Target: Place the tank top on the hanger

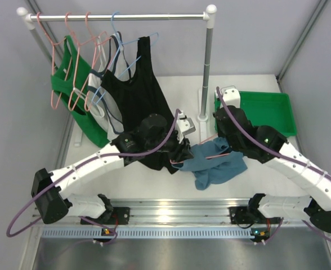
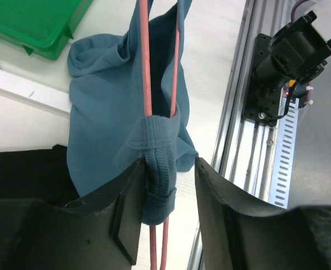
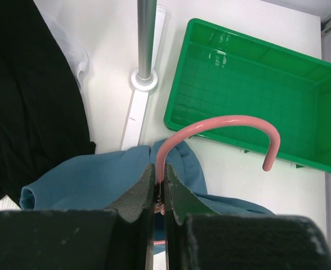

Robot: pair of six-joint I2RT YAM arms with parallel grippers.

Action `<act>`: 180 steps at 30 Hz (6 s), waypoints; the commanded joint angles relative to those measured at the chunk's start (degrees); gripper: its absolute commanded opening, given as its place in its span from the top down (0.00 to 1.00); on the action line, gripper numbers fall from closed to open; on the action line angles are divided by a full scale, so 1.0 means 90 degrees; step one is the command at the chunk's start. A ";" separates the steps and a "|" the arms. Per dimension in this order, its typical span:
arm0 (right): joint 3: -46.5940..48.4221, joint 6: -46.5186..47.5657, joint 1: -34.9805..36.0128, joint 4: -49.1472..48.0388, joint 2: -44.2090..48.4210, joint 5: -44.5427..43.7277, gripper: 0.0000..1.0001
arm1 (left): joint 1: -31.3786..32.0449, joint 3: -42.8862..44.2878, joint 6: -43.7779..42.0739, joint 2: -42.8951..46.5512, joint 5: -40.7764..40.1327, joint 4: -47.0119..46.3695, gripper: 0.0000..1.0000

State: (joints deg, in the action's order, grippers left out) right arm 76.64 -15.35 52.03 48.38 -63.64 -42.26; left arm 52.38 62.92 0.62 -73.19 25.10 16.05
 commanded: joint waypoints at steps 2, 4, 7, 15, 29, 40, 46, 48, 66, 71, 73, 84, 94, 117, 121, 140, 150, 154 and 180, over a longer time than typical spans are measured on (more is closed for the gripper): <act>0.0508 0.0144 0.0127 -0.0063 -0.0039 -0.0002 1.00 | -0.0019 0.0032 -0.0099 -0.0139 -0.0015 -0.0298 0.56; 0.0556 0.0153 0.0127 -0.0083 -0.0058 0.0008 1.00 | -0.0019 -0.0057 -0.0089 -0.0120 -0.0055 -0.0435 0.56; 0.0615 0.0183 0.0127 -0.0073 -0.0097 0.0018 1.00 | -0.0019 -0.0232 -0.0079 -0.0052 -0.0191 -0.0738 0.56; 0.0596 0.0183 0.0117 -0.0102 -0.0087 0.0067 1.00 | -0.0019 -0.0516 0.0272 -0.0032 -0.0260 -0.1412 1.00; 0.0479 0.0212 0.0127 -0.0336 0.0000 0.0057 0.77 | 0.0156 -0.1560 0.1083 0.0768 -0.1060 -0.3052 1.00; 0.0439 0.0290 0.0127 -0.0522 0.0312 0.0242 0.23 | 0.0254 -0.1990 0.1308 0.1169 -0.1607 -0.3386 1.00; 0.0430 0.0212 0.0127 -0.0444 0.0702 0.0340 0.11 | 0.0254 -0.1942 0.1366 0.1374 -0.1978 -0.3054 1.00; 0.0391 0.0173 0.0127 -0.0395 0.0888 0.0291 0.08 | 0.0254 -0.1942 0.1347 0.1500 -0.2105 -0.2907 1.00; 0.0547 0.0212 0.0127 -0.0005 0.2022 -0.0177 0.00 | 0.0254 0.1122 0.0918 0.1785 -0.3560 0.0519 1.00; 0.0596 0.0270 0.0117 0.0035 0.2061 -0.0255 0.00 | 0.0244 0.2948 0.0712 0.1433 -0.3746 0.1923 1.00; 0.0586 0.0290 0.0127 0.0015 0.2090 -0.0275 0.00 | 0.0244 0.3688 0.0644 0.1248 -0.3785 0.2248 1.00; 0.0547 0.0280 0.0127 0.0015 0.2158 -0.0344 0.00 | 0.0244 0.5207 0.0634 0.0739 -0.4185 0.3763 1.00; 0.0391 0.0202 0.0117 0.0132 0.2178 -0.0392 0.00 | 0.0244 0.4103 0.0839 0.0877 -0.4985 0.3539 1.00; 0.0137 -0.0013 0.0127 0.0210 0.2325 -0.0227 0.00 | 0.0186 0.3878 0.0546 0.0944 -0.5367 0.3138 1.00; 0.0127 -0.0032 0.0117 0.0220 0.2305 -0.0217 0.00 | 0.0186 0.3966 0.0526 0.1061 -0.5406 0.3245 1.00; 0.0137 -0.0071 0.0117 0.0113 0.2139 -0.0041 0.00 | -0.0887 0.5196 0.0516 -0.0529 -0.5554 0.1898 1.00; 0.0195 -0.0130 0.0117 0.0103 0.2071 0.0106 0.00 | -0.1621 0.5422 0.0858 -0.1281 -0.4674 0.1478 1.00; 0.0166 -0.0149 0.0137 0.0103 0.2071 0.0135 0.00 | -0.1631 0.4994 0.1044 -0.1204 -0.4586 0.1410 1.00; -0.0137 -0.0179 0.0127 0.0005 0.2139 0.0242 0.00 | -0.1631 0.3908 0.1210 -0.0579 -0.4537 0.1136 0.59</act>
State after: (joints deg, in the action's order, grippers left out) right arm 75.68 -16.73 52.29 50.28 -44.86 -40.36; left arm 37.91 98.24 11.07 -80.71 -16.01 29.91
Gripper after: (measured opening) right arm 0.996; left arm 0.403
